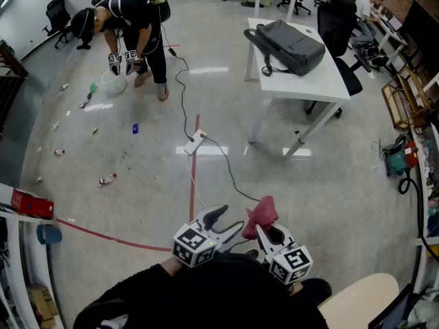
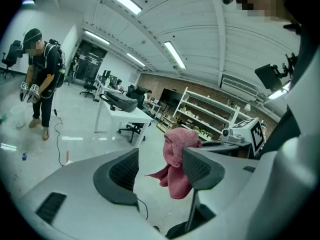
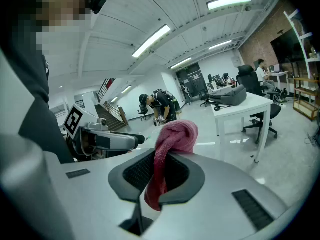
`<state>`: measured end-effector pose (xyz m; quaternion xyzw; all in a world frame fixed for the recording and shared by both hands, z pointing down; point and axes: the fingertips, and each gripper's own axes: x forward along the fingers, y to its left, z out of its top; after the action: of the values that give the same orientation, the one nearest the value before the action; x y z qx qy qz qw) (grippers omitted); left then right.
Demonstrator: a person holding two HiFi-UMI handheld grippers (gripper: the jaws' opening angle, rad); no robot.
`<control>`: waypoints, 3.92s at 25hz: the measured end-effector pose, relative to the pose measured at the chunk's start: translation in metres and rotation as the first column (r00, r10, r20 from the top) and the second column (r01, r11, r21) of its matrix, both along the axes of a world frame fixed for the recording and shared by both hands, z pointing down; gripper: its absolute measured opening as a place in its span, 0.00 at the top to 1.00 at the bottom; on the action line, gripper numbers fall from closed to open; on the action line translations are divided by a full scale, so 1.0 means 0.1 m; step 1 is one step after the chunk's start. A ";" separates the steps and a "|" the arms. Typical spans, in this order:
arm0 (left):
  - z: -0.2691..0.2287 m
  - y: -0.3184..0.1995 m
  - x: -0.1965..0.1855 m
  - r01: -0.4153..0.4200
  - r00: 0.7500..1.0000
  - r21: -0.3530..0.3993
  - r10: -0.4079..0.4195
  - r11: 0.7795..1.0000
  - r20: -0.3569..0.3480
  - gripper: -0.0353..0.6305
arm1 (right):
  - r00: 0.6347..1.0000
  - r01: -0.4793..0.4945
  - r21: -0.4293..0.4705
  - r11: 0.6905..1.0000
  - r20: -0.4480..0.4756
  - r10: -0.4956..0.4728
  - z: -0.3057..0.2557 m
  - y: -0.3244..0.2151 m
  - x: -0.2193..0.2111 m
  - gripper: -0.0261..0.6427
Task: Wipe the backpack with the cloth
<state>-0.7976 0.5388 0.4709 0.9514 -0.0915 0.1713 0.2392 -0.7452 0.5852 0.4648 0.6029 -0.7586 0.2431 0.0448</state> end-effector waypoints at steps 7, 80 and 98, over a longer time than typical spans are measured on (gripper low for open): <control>-0.14 -0.37 -0.13 -0.023 0.999 0.033 0.024 0.999 -0.022 0.52 | 1.000 0.002 0.023 1.000 -0.019 -0.002 -0.09 -0.35 -0.21 0.90; -0.17 -3.17 3.31 0.159 0.985 0.073 -0.153 0.985 -0.075 0.91 | 0.997 0.028 0.087 0.996 0.066 -0.033 -0.13 -3.26 3.83 0.90; -0.48 -3.19 5.97 0.068 0.994 0.166 -0.053 0.984 -0.090 0.91 | 0.980 -0.083 0.058 0.995 0.185 0.071 0.09 -3.25 6.26 0.90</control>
<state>-0.2005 0.2202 0.4230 0.9715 -0.1242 0.1146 0.1662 -0.1197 0.2602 0.4743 0.6080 -0.7432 0.2740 -0.0544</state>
